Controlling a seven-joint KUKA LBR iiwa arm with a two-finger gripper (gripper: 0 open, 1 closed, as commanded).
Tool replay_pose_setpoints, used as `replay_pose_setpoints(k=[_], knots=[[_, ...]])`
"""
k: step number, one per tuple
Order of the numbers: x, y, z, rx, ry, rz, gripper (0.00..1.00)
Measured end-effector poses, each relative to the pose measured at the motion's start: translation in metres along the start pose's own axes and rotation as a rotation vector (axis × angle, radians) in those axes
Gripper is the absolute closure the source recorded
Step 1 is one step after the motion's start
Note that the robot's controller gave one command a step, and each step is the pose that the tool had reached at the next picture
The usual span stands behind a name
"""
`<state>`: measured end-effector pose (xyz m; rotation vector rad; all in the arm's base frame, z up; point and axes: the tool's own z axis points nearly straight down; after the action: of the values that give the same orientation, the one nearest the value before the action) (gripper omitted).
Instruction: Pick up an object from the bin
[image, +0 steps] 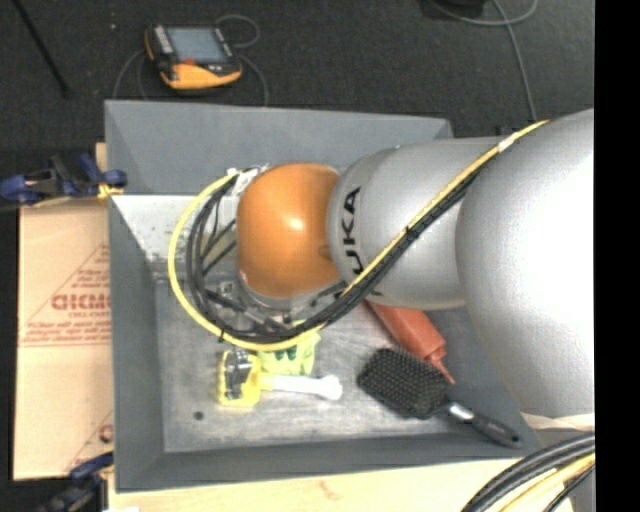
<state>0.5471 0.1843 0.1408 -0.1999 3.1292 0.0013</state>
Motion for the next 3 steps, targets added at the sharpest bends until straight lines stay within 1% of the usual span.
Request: replay_pose_setpoints(k=[1, 2, 3], knots=[[0.004, -0.069, -0.015, 0.000, 0.005, 0.023, 0.00], [-0.010, -0.096, 0.021, 0.001, 0.002, -0.155, 0.00], [-0.014, -0.107, 0.056, -0.004, 0.005, -0.243, 0.00]])
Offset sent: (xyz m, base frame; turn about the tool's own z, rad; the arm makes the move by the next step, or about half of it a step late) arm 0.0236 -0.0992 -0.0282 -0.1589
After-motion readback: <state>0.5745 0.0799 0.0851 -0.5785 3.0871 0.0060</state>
